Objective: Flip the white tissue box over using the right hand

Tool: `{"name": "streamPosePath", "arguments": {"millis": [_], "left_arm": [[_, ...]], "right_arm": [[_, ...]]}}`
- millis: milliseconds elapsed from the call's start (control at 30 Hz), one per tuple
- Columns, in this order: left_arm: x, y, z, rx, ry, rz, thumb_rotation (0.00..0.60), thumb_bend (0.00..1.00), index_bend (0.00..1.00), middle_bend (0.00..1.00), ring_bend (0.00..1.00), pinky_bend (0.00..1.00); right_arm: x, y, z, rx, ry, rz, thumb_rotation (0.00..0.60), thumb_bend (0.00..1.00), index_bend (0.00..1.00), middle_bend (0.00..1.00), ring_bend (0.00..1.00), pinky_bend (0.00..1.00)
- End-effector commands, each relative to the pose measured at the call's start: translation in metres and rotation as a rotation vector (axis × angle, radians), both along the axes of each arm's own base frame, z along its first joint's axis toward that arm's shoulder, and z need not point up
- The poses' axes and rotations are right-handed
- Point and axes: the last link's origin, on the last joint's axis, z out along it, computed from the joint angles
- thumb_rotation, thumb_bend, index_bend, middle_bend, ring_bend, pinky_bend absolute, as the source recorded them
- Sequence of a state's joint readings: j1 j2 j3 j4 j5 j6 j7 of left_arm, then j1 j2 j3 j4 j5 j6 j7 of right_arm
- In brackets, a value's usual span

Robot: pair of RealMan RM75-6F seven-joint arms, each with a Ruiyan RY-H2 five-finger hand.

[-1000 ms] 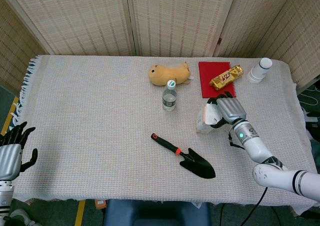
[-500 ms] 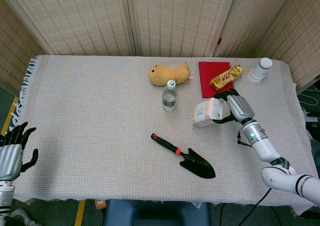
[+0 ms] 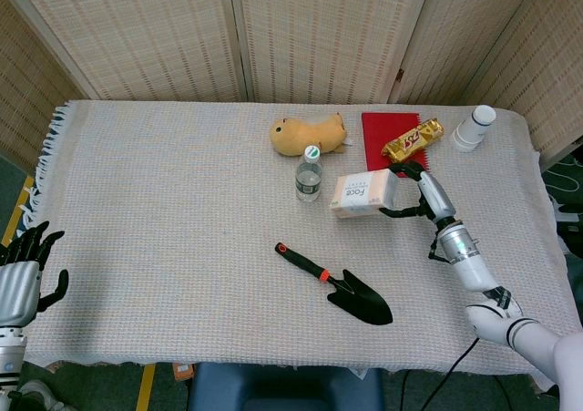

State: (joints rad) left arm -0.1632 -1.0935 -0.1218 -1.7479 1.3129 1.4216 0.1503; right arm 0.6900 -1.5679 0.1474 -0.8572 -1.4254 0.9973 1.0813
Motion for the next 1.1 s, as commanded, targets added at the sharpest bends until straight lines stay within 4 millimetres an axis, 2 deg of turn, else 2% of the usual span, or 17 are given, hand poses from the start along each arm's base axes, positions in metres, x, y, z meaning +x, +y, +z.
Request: {"name": "streamPosePath", "arguments": {"millis": [33,300,600,800,1100], "left_arm": [[0.000,0.001,0.000,0.000,0.002,0.002,0.600,0.48,0.16,0.00,0.00,0.09],[-0.001,0.002,-0.001,-0.005,0.008,0.009,0.600,0.48,0.16,0.00,0.00,0.09],[-0.003,0.002,-0.001,-0.004,0.012,0.020,0.600,0.48,0.16,0.00,0.00,0.09],[-0.003,0.002,0.000,-0.003,0.010,0.018,0.600,0.48,0.16,0.00,0.00,0.09],[-0.001,0.001,-0.003,-0.016,0.014,0.015,0.600,0.48,0.16,0.00,0.00,0.09]], "right_arm": [[0.001,-0.002,-0.026,0.112,-0.031,0.080,0.600,0.30,0.60,0.53,0.49,0.00],[0.003,-0.012,-0.038,0.142,0.037,0.107,0.600,0.30,0.60,0.53,0.49,0.00],[0.008,-0.011,-0.049,0.074,0.115,0.154,0.600,0.31,0.60,0.53,0.49,0.00],[-0.005,-0.007,-0.054,0.103,0.212,0.141,0.600,0.31,0.60,0.53,0.49,0.00],[-0.027,-0.008,-0.046,0.154,0.420,0.104,0.600,0.31,0.60,0.53,0.48,0.00]]}}
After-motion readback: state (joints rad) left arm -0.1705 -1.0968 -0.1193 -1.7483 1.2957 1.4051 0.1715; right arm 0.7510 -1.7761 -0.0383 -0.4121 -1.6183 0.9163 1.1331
